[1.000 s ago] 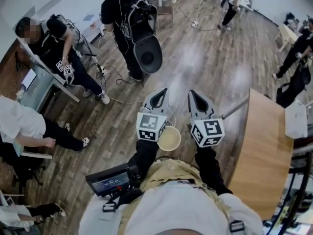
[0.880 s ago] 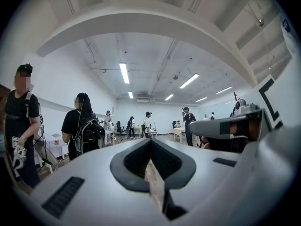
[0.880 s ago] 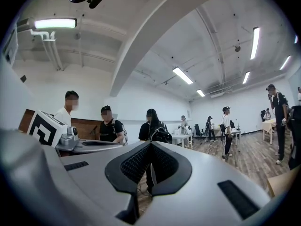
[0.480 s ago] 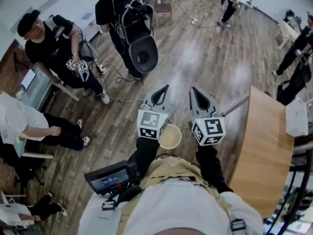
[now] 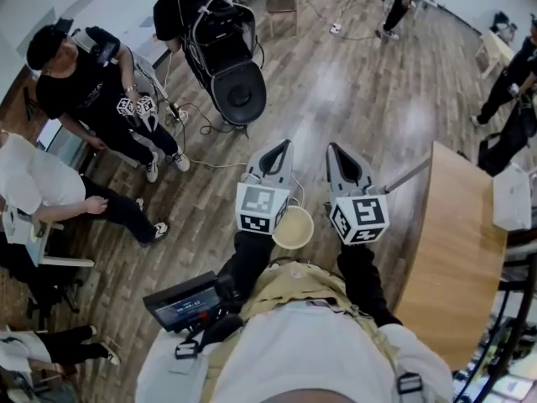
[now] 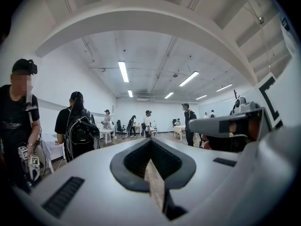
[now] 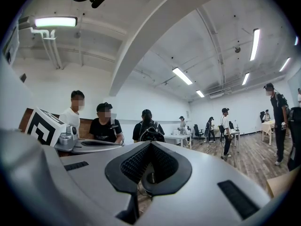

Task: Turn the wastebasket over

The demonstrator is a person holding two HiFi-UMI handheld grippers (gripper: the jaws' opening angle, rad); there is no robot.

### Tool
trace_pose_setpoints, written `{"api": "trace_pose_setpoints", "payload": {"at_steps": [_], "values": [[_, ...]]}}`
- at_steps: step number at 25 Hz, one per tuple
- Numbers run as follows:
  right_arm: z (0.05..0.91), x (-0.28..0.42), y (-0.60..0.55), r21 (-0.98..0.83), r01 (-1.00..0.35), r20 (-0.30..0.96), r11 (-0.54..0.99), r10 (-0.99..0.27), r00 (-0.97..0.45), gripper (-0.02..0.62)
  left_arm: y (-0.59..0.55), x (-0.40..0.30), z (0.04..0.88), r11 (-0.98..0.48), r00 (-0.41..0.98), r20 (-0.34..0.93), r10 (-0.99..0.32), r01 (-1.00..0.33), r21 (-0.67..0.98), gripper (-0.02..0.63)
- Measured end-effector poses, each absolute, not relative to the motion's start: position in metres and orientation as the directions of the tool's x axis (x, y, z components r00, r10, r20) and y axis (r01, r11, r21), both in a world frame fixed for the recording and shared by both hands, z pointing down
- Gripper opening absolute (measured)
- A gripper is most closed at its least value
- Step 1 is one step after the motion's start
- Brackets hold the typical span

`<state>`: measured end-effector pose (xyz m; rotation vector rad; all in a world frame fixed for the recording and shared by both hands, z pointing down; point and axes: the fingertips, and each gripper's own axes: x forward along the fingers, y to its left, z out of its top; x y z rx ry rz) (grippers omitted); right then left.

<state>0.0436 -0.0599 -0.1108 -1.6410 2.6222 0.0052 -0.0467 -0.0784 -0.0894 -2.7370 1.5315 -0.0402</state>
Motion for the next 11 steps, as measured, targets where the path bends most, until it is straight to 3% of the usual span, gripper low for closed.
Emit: {"api": "trace_pose_setpoints", "payload": {"at_steps": [11], "values": [[-0.1068,0.0409,-0.0538,-0.02,-0.901,-0.05,0.433,-0.901,-0.432,0.02,-0.0721,-0.0501,-0.0837,-0.523,0.522,0.026,-0.852,-0.852,-0.008,0.002]]}}
